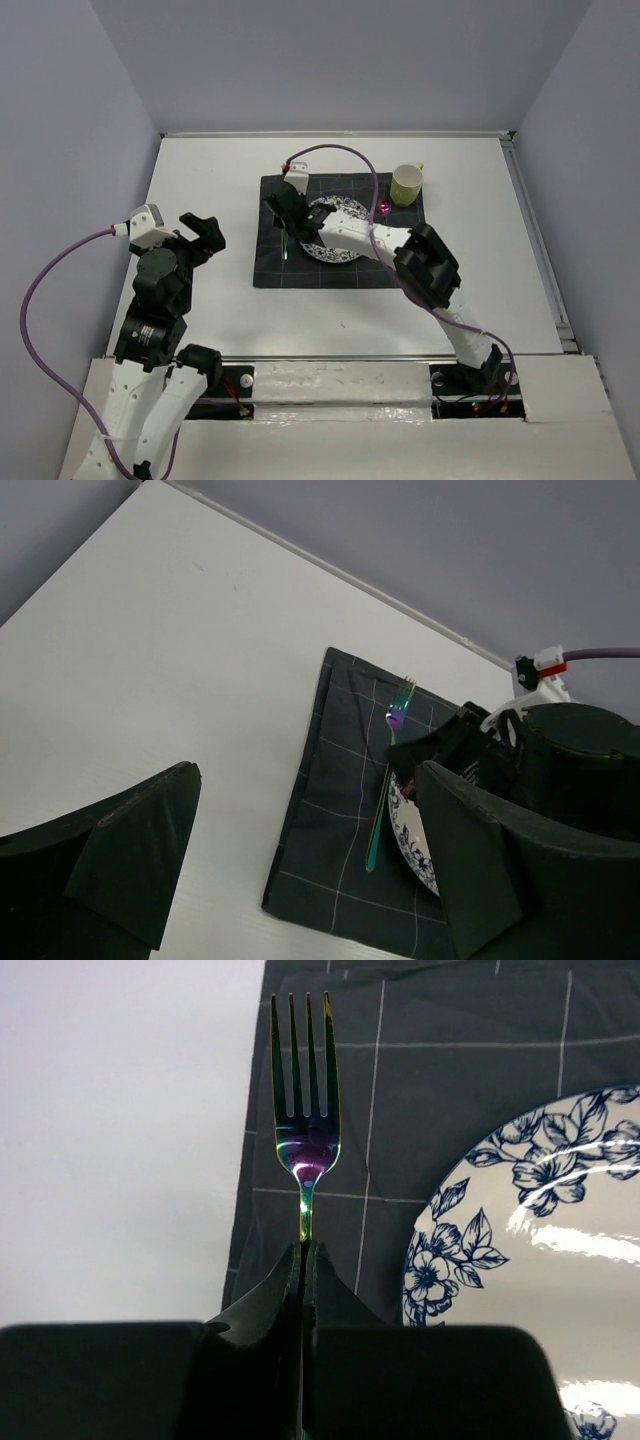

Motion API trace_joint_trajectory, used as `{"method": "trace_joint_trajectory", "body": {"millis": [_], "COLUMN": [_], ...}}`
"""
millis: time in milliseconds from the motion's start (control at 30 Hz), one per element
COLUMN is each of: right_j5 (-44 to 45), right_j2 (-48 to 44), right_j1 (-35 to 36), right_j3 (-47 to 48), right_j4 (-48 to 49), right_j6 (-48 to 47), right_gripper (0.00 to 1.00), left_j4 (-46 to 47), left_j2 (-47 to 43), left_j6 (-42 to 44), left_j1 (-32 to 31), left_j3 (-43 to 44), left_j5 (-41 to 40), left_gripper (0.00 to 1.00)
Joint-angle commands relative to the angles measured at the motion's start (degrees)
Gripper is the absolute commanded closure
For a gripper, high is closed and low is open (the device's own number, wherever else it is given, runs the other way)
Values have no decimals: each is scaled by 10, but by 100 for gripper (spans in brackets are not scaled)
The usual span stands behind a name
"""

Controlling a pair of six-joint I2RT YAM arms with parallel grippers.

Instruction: Set the dinner table for one person

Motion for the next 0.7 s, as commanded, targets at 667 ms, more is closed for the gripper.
{"method": "trace_joint_trajectory", "body": {"millis": [667], "right_j5": [-20], "right_j2": [89], "right_j1": [-10], "right_j3": [48], "right_j4": [-26], "right_j6": [89], "right_gripper": [96], "left_j4": [22], "left_j2": [-4], "left_j6": [6], "left_j1": [-8], "left_j3": [-4], "left_j5": [-6], "left_gripper": [1]}}
